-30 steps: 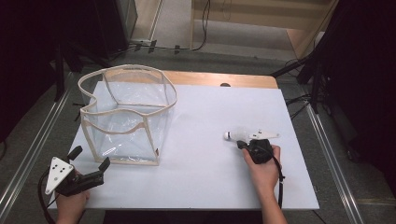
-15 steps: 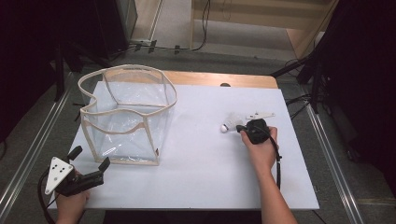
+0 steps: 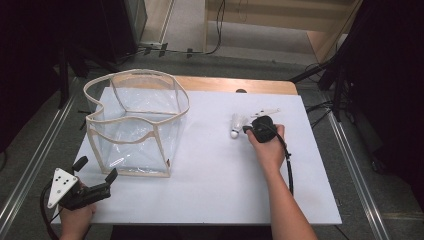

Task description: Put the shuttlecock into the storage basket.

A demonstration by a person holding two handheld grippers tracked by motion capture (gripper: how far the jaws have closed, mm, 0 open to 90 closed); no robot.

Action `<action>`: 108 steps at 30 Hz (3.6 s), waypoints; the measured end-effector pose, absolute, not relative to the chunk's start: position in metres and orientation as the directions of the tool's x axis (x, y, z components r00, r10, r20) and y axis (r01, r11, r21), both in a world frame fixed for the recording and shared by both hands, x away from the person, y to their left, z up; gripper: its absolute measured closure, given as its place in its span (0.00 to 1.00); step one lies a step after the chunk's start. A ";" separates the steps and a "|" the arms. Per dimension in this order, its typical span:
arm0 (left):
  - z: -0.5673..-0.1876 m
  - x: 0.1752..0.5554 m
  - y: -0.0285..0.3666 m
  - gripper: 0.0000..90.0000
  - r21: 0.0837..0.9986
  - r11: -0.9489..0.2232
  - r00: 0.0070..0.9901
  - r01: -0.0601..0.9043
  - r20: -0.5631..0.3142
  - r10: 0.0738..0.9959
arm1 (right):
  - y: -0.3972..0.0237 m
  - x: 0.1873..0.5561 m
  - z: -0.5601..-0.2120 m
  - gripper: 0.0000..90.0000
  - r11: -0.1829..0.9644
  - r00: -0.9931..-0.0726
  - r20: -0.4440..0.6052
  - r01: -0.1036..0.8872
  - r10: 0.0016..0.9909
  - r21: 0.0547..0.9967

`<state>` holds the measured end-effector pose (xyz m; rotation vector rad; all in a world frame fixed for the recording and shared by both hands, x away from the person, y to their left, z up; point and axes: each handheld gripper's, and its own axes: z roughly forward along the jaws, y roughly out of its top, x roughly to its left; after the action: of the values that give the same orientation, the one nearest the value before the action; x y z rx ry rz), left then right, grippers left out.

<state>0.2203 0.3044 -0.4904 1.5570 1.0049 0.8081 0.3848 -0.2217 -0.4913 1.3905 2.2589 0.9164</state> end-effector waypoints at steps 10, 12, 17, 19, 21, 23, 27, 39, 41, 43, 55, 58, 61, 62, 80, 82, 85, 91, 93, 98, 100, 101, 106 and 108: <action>-0.490 0.221 0.305 0.00 0.979 -0.079 0.418 0.189 -0.007 0.909 | -0.200 0.400 -0.495 0.98 0.329 -0.489 0.062 0.669 0.870 0.666; -0.490 0.221 0.305 0.00 0.979 -0.079 0.417 0.190 -0.008 0.909 | -0.196 0.401 -0.495 0.97 0.334 -0.497 0.066 0.669 0.865 0.664; -0.490 0.221 0.305 0.00 0.979 -0.079 0.418 0.189 -0.007 0.908 | -0.187 0.402 -0.496 0.97 0.344 -0.524 0.077 0.655 0.848 0.673; -0.490 0.220 0.305 0.00 0.979 -0.080 0.417 0.189 -0.007 0.909 | -0.184 0.401 -0.495 0.97 0.355 -0.538 0.075 0.648 0.839 0.674; -0.490 0.220 0.305 0.00 0.979 -0.079 0.417 0.190 -0.007 0.909 | -0.181 0.399 -0.494 0.97 0.375 -0.555 0.061 0.636 0.830 0.674; -0.490 0.220 0.305 0.00 0.979 -0.078 0.418 0.189 -0.008 0.908 | -0.180 0.397 -0.492 0.97 0.381 -0.559 0.052 0.628 0.828 0.678; -0.490 0.220 0.305 0.00 0.979 -0.078 0.419 0.190 -0.008 0.908 | -0.182 0.392 -0.482 0.77 0.380 -0.579 0.063 0.609 0.813 0.697; -0.490 0.220 0.305 0.00 0.979 -0.079 0.417 0.190 -0.008 0.909 | -0.165 0.374 -0.474 0.00 0.561 -0.746 0.011 0.511 0.666 0.651; -0.490 0.220 0.305 0.00 0.979 -0.079 0.418 0.190 -0.008 0.908 | -0.162 0.372 -0.476 0.00 0.583 -0.765 0.011 0.500 0.644 0.640; -0.490 0.220 0.305 0.00 0.979 -0.079 0.419 0.190 -0.008 0.908 | -0.160 0.371 -0.477 0.00 0.600 -0.781 0.001 0.480 0.624 0.640; -0.490 0.220 0.305 0.00 0.979 -0.078 0.419 0.190 -0.009 0.908 | -0.147 0.370 -0.492 0.06 0.712 -0.853 -0.044 0.403 0.519 0.574; -0.490 0.220 0.305 0.00 0.979 -0.078 0.419 0.190 -0.009 0.908 | -0.145 0.371 -0.494 0.14 0.724 -0.868 -0.046 0.382 0.494 0.575; -0.490 0.220 0.305 0.00 0.979 -0.080 0.420 0.189 -0.007 0.908 | -0.143 0.370 -0.495 0.23 0.737 -0.876 -0.055 0.367 0.478 0.567; -0.490 0.220 0.305 0.00 0.979 -0.079 0.420 0.190 -0.008 0.908 | -0.142 0.369 -0.495 0.26 0.737 -0.877 -0.047 0.372 0.478 0.564; -0.490 0.220 0.306 0.00 0.979 -0.077 0.419 0.191 -0.010 0.908 | -0.144 0.372 -0.497 0.68 0.724 -0.852 -0.068 0.397 0.519 0.564; -0.490 0.220 0.306 0.00 0.979 -0.076 0.419 0.191 -0.011 0.908 | -0.144 0.372 -0.497 0.68 0.723 -0.850 -0.069 0.399 0.523 0.563; -0.490 0.220 0.306 0.00 0.979 -0.077 0.419 0.191 -0.011 0.908 | -0.146 0.373 -0.495 0.69 0.709 -0.846 -0.055 0.407 0.530 0.576; -0.490 0.220 0.306 0.00 0.979 -0.076 0.419 0.191 -0.011 0.908 | -0.151 0.373 -0.489 0.69 0.681 -0.837 -0.038 0.418 0.547 0.601; -0.490 0.220 0.306 0.00 0.979 -0.077 0.420 0.190 -0.010 0.908 | -0.153 0.373 -0.485 0.69 0.667 -0.833 -0.025 0.424 0.553 0.613; -0.490 0.220 0.305 0.00 0.979 -0.078 0.420 0.190 -0.009 0.908 | -0.157 0.373 -0.478 0.69 0.637 -0.826 0.005 0.439 0.563 0.634; -0.490 0.220 0.305 0.00 0.979 -0.077 0.420 0.190 -0.010 0.908 | -0.159 0.372 -0.476 0.69 0.630 -0.824 0.008 0.439 0.567 0.641; -0.490 0.220 0.305 0.00 0.979 -0.078 0.420 0.190 -0.010 0.908 | -0.159 0.372 -0.474 0.69 0.623 -0.821 0.014 0.444 0.571 0.644; -0.490 0.220 0.305 0.00 0.979 -0.078 0.419 0.190 -0.009 0.908 | -0.160 0.371 -0.469 0.69 0.616 -0.818 0.024 0.452 0.575 0.646; -0.490 0.220 0.305 0.00 0.979 -0.078 0.419 0.190 -0.009 0.908 | -0.160 0.371 -0.466 0.69 0.616 -0.815 0.021 0.454 0.579 0.644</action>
<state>0.2202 0.3052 -0.4902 1.5554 1.0032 0.8027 0.3711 -0.1597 -0.4662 0.8560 2.6504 0.9778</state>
